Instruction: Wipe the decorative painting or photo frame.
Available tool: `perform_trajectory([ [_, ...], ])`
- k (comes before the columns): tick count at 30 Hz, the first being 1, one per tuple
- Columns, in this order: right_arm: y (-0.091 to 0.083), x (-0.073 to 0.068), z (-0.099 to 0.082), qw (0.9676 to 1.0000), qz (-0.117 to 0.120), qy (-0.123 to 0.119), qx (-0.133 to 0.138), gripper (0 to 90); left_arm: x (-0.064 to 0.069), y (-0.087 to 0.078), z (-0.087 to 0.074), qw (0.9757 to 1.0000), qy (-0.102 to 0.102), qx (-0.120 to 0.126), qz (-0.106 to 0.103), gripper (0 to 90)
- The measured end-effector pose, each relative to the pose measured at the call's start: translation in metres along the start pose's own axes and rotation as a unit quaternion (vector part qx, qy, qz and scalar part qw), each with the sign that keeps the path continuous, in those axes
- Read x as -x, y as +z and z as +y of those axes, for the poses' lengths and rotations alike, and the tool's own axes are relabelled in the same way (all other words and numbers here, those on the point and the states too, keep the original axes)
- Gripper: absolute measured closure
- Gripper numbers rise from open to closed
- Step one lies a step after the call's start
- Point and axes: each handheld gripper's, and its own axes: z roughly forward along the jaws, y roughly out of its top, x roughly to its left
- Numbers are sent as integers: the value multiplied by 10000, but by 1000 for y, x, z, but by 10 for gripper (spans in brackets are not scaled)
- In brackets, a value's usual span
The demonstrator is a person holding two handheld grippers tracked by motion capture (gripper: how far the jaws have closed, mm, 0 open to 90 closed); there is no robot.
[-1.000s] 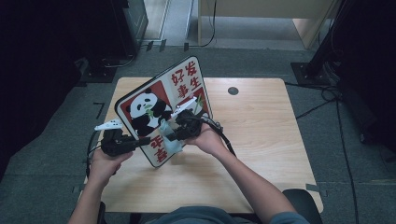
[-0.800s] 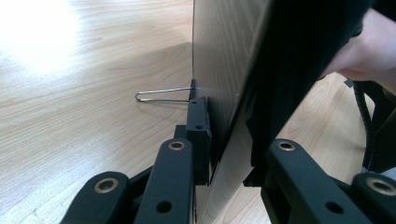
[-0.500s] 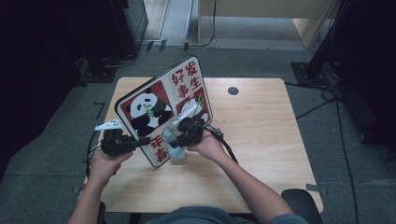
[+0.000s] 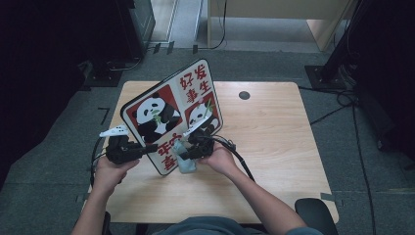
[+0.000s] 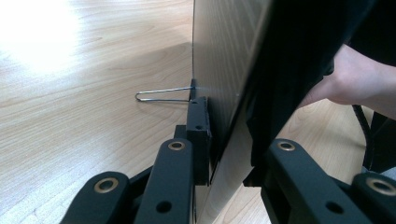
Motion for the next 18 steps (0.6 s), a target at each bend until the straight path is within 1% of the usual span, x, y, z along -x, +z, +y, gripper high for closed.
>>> perform_trajectory([
  [4, 2, 0, -5, 9999, -3, 65, 147, 756, 0, 0, 0, 10000, -1, 0, -4, 784],
  [6, 3, 0, -7, 9998, -23, 159, 95, 740, 0, 0, 0, 10000, 4, 2, -2, 784],
  [9, 5, 1, -10, 9997, -30, 204, 102, 769, 0, 0, 0, 10000, 4, 3, 2, 785],
  [10, 4, 0, -10, 9996, -33, 252, 81, 784, 0, 0, 0, 10000, 9, 4, 6, 785],
  [13, 2, -1, -6, 9998, -46, 197, 11, 802, 0, 0, 0, 10000, 8, 4, 6, 785],
  [15, -1, -2, -4, 9999, -14, 148, 25, 803, 0, 0, 0, 10000, 8, 6, 3, 785],
  [18, -11, -6, 3, 9999, 14, 67, 145, 802, 0, 0, 0, 10000, 5, 10, 8, 785],
])
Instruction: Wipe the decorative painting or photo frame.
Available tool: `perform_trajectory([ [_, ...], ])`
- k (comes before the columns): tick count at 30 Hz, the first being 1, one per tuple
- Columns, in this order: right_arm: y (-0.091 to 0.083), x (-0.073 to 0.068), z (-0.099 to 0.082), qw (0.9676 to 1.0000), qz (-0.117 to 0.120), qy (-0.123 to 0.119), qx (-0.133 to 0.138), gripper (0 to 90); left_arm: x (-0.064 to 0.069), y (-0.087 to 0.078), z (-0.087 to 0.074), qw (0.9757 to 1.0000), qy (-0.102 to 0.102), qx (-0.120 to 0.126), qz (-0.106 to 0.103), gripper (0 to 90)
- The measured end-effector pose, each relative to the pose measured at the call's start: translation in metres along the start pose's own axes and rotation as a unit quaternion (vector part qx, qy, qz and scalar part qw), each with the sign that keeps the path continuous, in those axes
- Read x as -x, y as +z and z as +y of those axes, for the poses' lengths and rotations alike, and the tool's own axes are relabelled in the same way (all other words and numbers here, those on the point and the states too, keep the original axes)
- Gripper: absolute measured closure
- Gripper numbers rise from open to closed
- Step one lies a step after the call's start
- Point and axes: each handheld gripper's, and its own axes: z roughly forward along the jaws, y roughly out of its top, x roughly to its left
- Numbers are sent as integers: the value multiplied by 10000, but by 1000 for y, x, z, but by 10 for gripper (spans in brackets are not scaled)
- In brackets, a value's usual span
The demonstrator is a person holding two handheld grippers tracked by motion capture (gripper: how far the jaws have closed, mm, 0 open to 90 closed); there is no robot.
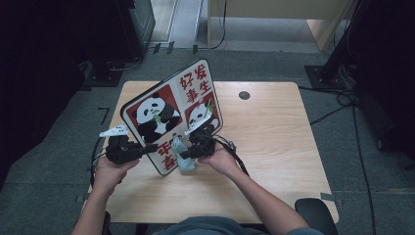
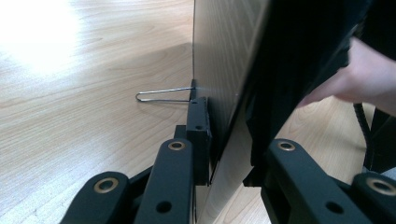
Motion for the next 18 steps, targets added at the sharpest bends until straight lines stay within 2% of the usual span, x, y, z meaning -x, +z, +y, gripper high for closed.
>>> perform_trajectory([
  [7, -31, -8, 30, 9995, -23, -137, 271, 802, 0, 0, 0, 10000, -8, 11, 13, 783],
  [18, -75, -31, 94, 9959, -241, -697, 529, 800, 0, 0, 0, 10000, -8, 19, 19, 786],
])
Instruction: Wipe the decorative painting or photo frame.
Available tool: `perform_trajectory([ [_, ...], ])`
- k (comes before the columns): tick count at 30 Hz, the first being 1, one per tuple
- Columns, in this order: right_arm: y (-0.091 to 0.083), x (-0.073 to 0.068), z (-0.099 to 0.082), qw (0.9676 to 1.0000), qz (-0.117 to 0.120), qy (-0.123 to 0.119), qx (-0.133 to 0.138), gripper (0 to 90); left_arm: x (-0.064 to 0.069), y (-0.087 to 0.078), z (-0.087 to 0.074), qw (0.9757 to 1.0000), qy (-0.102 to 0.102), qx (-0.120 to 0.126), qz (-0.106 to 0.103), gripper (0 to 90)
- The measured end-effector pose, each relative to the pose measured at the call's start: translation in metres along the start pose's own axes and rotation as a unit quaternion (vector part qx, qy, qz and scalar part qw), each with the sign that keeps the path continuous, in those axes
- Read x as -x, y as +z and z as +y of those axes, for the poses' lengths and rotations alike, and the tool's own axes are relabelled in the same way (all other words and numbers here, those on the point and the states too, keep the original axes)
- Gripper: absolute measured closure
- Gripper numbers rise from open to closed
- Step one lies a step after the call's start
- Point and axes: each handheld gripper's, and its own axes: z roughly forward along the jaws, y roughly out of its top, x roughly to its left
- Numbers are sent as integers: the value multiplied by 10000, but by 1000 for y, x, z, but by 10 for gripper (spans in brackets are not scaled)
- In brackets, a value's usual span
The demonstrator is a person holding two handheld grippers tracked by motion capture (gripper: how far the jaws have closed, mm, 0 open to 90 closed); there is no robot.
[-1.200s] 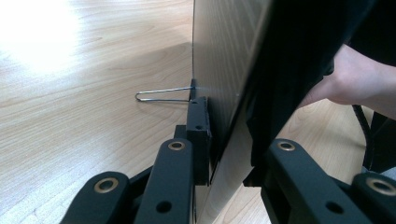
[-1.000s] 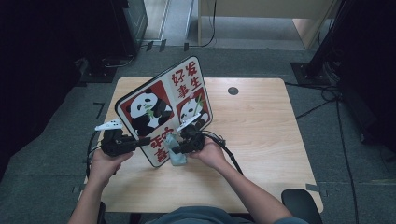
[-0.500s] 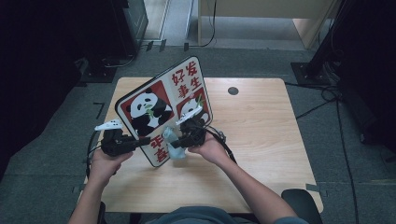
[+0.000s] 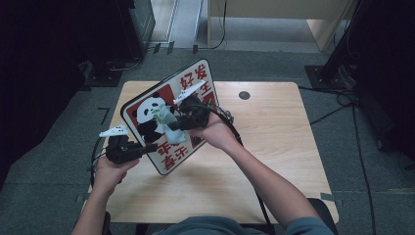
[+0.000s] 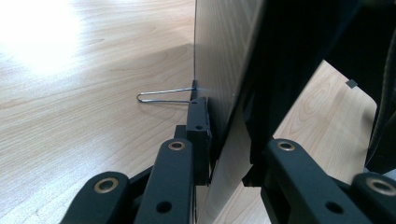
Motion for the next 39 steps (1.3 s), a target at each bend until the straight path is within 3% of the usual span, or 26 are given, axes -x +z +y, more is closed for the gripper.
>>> perform_trajectory([
  [9, -23, -20, 60, 9990, -62, -390, 192, 799, 0, 0, 0, 10000, 1, 8, 3, 787],
  [16, -25, -35, 86, 9979, -60, -583, 268, 796, 0, 0, 0, 10000, 13, 2, 2, 788],
  [22, -11, -38, 86, 9977, -152, -651, 76, 796, 1, 0, 0, 10000, 52, -30, 29, 793],
  [39, 2, -34, 65, 9978, -146, -647, -92, 794, 0, 0, 0, 10000, 22, -19, 30, 793],
])
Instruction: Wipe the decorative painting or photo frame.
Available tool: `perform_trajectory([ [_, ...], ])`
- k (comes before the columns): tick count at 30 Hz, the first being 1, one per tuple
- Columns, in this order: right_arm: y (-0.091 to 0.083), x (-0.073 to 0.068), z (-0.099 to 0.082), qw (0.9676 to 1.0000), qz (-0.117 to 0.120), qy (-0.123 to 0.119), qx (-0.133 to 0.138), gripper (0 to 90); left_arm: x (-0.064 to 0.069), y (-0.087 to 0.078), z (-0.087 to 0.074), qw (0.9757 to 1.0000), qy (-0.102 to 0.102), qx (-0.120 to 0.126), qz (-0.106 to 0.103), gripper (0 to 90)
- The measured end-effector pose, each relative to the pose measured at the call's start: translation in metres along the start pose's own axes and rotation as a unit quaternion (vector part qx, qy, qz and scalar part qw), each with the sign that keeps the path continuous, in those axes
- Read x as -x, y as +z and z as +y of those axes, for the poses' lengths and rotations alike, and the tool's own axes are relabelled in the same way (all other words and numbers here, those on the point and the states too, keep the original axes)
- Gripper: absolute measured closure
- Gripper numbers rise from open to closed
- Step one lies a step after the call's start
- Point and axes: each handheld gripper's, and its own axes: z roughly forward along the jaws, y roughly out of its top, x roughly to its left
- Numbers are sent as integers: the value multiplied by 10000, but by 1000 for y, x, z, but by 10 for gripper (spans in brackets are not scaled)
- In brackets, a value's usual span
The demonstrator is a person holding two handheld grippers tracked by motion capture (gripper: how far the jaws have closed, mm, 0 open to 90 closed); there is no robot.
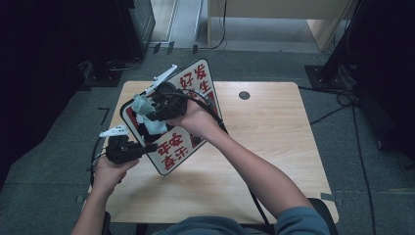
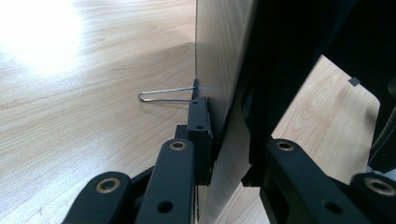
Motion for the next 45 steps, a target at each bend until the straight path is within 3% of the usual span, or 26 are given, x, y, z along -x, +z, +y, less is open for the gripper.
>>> perform_trajectory([
  [30, 30, 2, -50, 9995, 204, 98, -221, 795, 0, 0, 0, 10000, -12, 4, -1, 793],
  [45, 44, 2, -78, 9985, 277, 343, -326, 794, -1, 0, 0, 10000, -13, 0, -7, 792],
])
